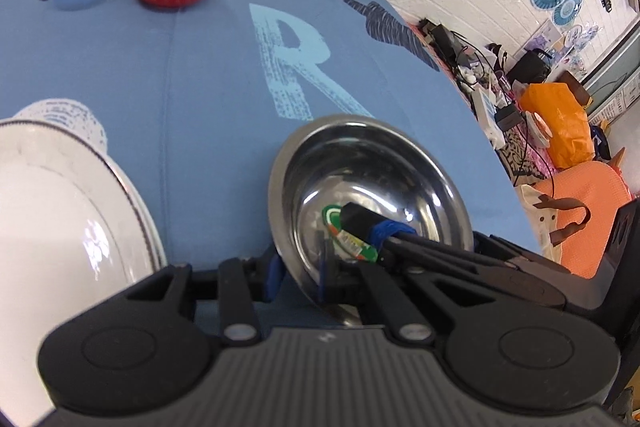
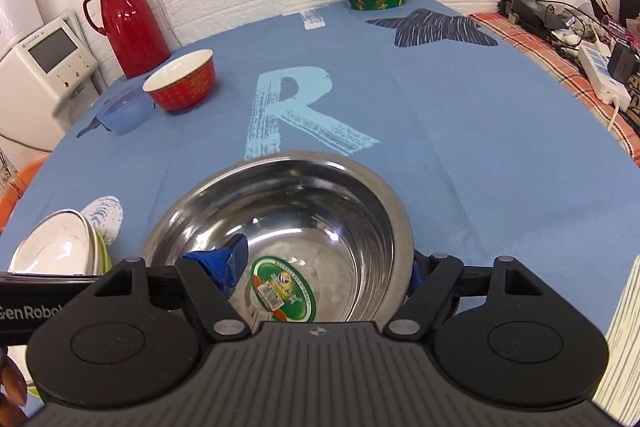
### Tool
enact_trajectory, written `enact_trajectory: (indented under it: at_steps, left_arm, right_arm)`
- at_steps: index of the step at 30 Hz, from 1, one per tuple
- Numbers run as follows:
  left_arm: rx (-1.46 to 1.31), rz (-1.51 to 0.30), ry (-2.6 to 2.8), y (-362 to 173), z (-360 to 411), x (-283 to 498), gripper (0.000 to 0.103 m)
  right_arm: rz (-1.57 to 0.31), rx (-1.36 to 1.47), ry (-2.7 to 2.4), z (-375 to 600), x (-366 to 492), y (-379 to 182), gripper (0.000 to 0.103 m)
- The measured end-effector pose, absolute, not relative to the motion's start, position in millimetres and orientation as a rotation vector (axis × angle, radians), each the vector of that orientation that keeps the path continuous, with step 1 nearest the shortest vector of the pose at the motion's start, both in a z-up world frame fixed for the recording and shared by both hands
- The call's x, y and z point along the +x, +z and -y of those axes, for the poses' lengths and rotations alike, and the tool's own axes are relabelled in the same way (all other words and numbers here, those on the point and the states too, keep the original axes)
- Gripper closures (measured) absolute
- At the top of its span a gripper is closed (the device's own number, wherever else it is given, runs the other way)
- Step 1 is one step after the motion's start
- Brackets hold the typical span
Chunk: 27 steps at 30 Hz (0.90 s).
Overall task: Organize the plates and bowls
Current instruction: 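Lift the steel bowl and carry it toward the plate stack, then lower the steel bowl onto the plate stack and open both grippers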
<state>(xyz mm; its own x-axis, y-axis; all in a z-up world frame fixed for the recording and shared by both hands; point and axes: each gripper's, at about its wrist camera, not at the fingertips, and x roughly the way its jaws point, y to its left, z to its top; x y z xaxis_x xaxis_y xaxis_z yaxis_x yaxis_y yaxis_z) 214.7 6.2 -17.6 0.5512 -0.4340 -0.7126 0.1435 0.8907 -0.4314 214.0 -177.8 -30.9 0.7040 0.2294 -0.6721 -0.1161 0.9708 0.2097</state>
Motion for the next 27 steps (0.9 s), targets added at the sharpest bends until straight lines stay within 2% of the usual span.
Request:
enact_trajectory:
  at_steps: [11,27]
  left_arm:
    - [-0.321,-0.886,-0.335,-6.1,-12.2,209.3,0.103]
    - [-0.425,-0.718,-0.227,45.8,-87.8,193.9,0.103]
  right_arm:
    - [-0.756,0.197,0.222,181.7,207.3,-27.1,0.039]
    - [-0.708,0.239,0.163,198.5,207.4,-8.4,0.038]
